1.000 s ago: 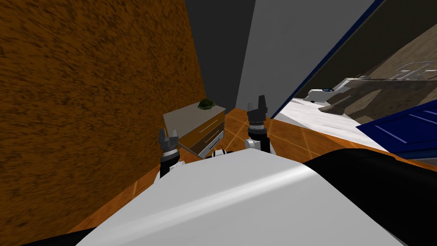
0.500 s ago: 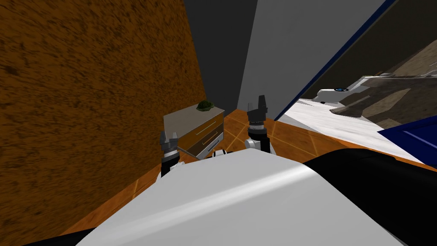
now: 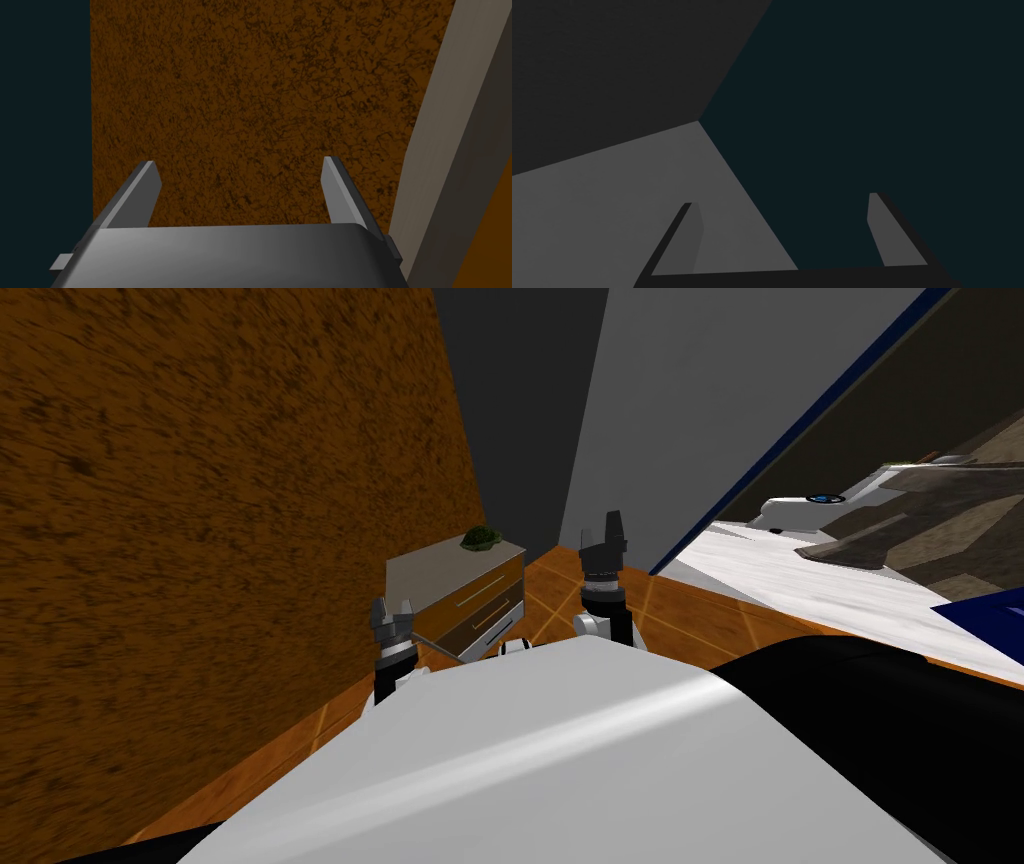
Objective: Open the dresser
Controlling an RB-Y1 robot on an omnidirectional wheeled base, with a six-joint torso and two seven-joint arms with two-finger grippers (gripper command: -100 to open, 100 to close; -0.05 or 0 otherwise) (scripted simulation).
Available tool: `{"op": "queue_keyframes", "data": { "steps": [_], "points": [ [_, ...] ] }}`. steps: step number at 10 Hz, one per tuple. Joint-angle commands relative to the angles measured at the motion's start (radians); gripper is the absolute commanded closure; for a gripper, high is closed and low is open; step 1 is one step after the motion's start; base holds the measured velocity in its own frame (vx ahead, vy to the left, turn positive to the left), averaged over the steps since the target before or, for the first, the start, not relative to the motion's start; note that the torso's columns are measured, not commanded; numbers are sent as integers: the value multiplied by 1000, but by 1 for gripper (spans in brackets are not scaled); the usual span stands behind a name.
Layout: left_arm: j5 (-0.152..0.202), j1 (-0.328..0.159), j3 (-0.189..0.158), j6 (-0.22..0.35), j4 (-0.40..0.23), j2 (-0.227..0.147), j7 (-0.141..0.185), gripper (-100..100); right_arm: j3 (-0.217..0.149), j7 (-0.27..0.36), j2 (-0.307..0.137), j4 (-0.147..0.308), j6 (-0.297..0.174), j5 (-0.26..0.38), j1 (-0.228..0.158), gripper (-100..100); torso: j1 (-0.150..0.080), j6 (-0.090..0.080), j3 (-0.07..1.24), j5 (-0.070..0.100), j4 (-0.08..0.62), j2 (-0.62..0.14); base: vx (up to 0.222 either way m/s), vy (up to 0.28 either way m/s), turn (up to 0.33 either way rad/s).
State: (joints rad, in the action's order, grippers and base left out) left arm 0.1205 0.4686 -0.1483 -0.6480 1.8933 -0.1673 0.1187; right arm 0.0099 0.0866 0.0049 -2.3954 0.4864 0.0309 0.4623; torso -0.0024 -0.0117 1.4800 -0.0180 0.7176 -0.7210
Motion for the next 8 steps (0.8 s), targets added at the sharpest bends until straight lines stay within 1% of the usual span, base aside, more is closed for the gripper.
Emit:
{"op": "queue_keyframes", "data": {
  "steps": [1, 7, 8],
  "points": [
    [1, 18, 22, 26, -28, 4, 9, -100, 0, 0, 0, 0, 0, 0, 0, 0, -1, -1, 1, 1, 0, 2, 20, -10, -13],
    [1, 18, 22, 26, -28, 4, 9, -100, 0, 0, 0, 0, 0, 0, 0, 0, 1, 1, 2, 1, 1, 2, -6, -9, -3],
    [13, 13, 15, 27, -63, 1, 13, -100, 0, 0, 0, 0, 0, 0, 0, 0, 4, 2, 3, 4, 4, 2, 8, -84, 44]
  ]
}}
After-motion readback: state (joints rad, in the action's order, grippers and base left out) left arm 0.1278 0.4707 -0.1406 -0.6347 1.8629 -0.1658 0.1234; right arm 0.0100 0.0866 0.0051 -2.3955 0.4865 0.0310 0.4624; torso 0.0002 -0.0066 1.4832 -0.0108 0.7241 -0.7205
